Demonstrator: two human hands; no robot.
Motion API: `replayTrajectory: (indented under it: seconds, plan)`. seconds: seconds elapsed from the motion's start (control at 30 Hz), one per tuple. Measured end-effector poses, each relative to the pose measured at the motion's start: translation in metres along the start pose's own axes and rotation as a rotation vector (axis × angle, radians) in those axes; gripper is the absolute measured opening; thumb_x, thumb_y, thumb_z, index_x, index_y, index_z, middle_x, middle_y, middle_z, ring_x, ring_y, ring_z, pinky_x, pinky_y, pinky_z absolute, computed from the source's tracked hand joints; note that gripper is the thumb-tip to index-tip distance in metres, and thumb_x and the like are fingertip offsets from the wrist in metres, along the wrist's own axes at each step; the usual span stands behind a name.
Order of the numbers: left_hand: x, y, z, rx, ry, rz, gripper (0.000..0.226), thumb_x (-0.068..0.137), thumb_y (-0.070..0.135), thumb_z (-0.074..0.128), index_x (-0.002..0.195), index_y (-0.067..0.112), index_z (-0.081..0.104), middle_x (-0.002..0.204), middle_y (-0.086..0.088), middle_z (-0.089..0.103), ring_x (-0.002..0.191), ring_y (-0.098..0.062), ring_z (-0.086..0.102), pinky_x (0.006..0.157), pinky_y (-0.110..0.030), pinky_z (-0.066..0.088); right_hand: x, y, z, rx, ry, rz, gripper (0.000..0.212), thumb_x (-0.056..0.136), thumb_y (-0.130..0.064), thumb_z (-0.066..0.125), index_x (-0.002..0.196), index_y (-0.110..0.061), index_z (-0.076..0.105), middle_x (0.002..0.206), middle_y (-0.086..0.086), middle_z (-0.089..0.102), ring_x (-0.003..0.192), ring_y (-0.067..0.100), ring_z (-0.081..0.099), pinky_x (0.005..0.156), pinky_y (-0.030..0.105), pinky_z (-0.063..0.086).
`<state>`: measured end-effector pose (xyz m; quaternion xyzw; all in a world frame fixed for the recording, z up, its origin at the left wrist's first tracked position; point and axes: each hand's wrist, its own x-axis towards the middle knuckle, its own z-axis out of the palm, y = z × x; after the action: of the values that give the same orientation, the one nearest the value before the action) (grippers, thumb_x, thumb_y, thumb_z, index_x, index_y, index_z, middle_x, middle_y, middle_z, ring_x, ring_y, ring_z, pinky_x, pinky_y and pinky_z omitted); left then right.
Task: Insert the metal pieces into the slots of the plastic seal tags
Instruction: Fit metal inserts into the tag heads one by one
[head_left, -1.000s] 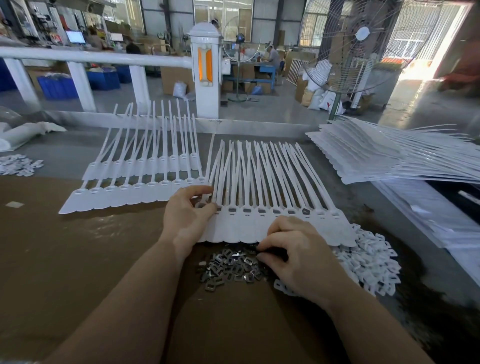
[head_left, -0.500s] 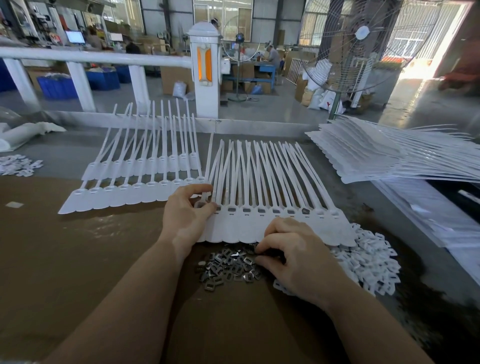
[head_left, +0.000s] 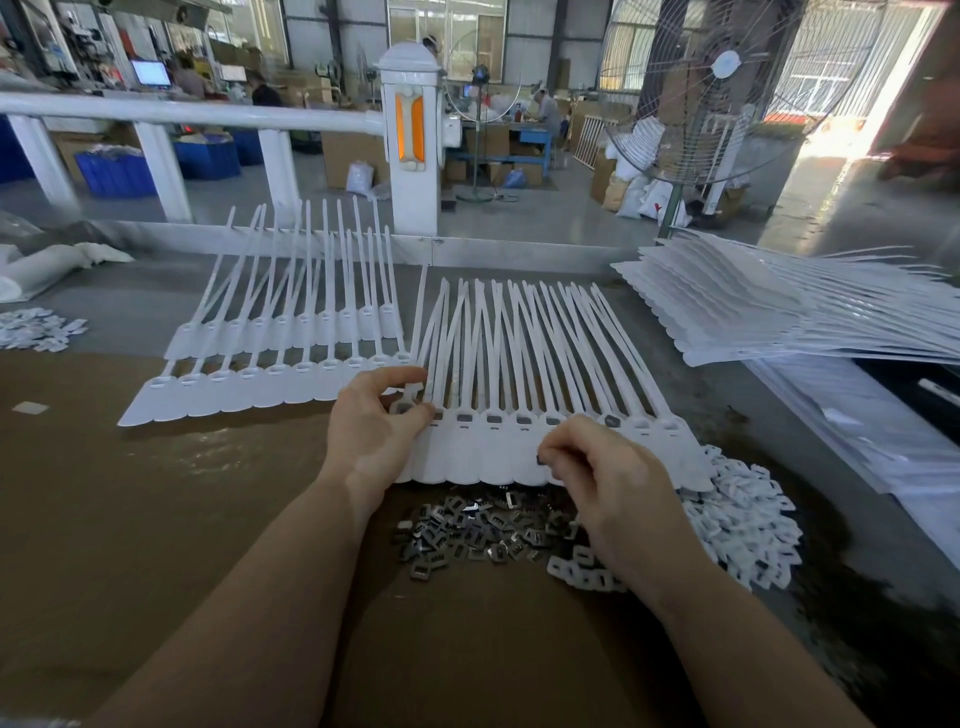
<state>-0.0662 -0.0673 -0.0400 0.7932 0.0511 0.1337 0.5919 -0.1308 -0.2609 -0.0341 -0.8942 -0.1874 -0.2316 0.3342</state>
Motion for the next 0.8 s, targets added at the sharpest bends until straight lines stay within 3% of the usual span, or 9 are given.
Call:
replayTrajectory:
  seconds: [0.07, 0.17, 0.37, 0.63, 0.8]
  plan:
    - [-0.0001, 0.0003, 0.0001, 0.005, 0.004, 0.001, 0.029, 0.081, 0.011, 0.071, 0.106, 0.025, 0.068, 0.108, 0.004, 0.06, 0.101, -0.017, 0.056, 0.096, -0.038, 0.046, 0.0, 0.0024, -0.0006, 0.061, 0.057, 0.056, 0.008, 0.09, -0.009, 0.057, 0.083, -0.012, 0.06, 0.07, -0.006, 0.059, 0.061, 0.004, 0.052, 0.056, 0.014, 0.04]
    - [-0.0004, 0.0007, 0.0001, 0.001, 0.004, -0.009, 0.029, 0.081, 0.011, 0.071, 0.107, 0.024, 0.068, 0.107, 0.004, 0.061, 0.101, -0.017, 0.056, 0.097, -0.039, 0.046, 0.0013, 0.0063, -0.001, 0.093, 0.125, 0.132, 0.006, 0.088, -0.01, 0.061, 0.084, -0.012, 0.065, 0.071, -0.002, 0.064, 0.065, 0.008, 0.057, 0.06, 0.022, 0.047]
    - [-0.0009, 0.0016, 0.0001, -0.009, -0.005, -0.013, 0.031, 0.081, 0.01, 0.071, 0.11, 0.021, 0.067, 0.111, 0.0, 0.062, 0.105, -0.02, 0.057, 0.098, -0.041, 0.046, 0.0018, 0.0085, -0.0012, 0.126, 0.121, 0.193, 0.005, 0.086, -0.012, 0.064, 0.085, -0.014, 0.068, 0.077, -0.006, 0.066, 0.073, 0.003, 0.059, 0.068, 0.014, 0.048]
    - [-0.0007, 0.001, 0.0, -0.019, -0.005, 0.003, 0.029, 0.082, 0.009, 0.07, 0.107, 0.022, 0.067, 0.108, 0.001, 0.061, 0.094, -0.014, 0.055, 0.089, -0.03, 0.047, 0.0019, 0.0081, -0.002, 0.157, 0.187, 0.244, 0.009, 0.091, -0.014, 0.056, 0.085, -0.017, 0.062, 0.069, -0.008, 0.061, 0.071, 0.002, 0.057, 0.063, 0.022, 0.049]
    - [0.0001, -0.0006, -0.0002, -0.02, -0.002, -0.001, 0.028, 0.082, 0.009, 0.07, 0.107, 0.023, 0.067, 0.103, 0.008, 0.059, 0.098, -0.014, 0.053, 0.091, -0.031, 0.046, 0.0044, 0.011, -0.0048, 0.135, 0.2, 0.274, 0.005, 0.085, -0.012, 0.065, 0.087, -0.016, 0.068, 0.077, -0.01, 0.066, 0.074, 0.001, 0.059, 0.068, 0.013, 0.049]
